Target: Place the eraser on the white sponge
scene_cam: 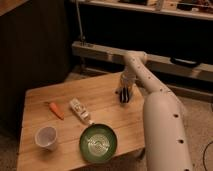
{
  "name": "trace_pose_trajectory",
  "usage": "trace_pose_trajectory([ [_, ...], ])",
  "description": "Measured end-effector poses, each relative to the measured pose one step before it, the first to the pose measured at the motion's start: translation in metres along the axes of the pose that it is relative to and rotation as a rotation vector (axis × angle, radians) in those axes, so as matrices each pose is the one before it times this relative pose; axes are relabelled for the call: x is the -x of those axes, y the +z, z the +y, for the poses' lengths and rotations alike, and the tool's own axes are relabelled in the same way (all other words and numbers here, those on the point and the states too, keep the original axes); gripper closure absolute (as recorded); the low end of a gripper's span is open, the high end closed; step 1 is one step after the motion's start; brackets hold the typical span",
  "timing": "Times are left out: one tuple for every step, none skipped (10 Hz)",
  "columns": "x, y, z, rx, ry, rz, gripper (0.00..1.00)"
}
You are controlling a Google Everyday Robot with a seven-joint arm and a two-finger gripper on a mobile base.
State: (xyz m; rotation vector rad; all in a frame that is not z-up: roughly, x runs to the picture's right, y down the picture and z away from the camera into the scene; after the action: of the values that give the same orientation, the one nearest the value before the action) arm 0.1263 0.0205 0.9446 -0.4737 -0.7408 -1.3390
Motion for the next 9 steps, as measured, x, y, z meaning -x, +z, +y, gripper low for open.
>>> trace_pose_trajectory([
  [0.00354,0.0007,0.00375,0.00341,0.00635,-0.00117,0.72],
  [0.00351,0.00001,0.00396,-0.00267,0.00766,0.00895,0.59],
  [0.00228,-0.00078,0.00259,-0.01075,0.00423,0.00879,0.49],
  [0.00164,-0.00061,0.00318,-0.00562,0.00486,0.00524,0.41],
  [0.00126,-0.00129,0.00087,-0.00764,0.00374,0.00785,0.29],
  [-0.00012,-0.00077,-0.00195,-0.00341,-0.00156,0.00514,0.22],
  [-0.0012,-0.00226,-0.00225,-0.0023,-0.00213,0.00689,0.2],
  [-0.00124,-0.0019,-0.00048,-0.0007,0.00032,0.00423,0.2],
  [-0.00209,-0.00202,-0.00035,0.00005,0.00145,0.00524,0.2],
])
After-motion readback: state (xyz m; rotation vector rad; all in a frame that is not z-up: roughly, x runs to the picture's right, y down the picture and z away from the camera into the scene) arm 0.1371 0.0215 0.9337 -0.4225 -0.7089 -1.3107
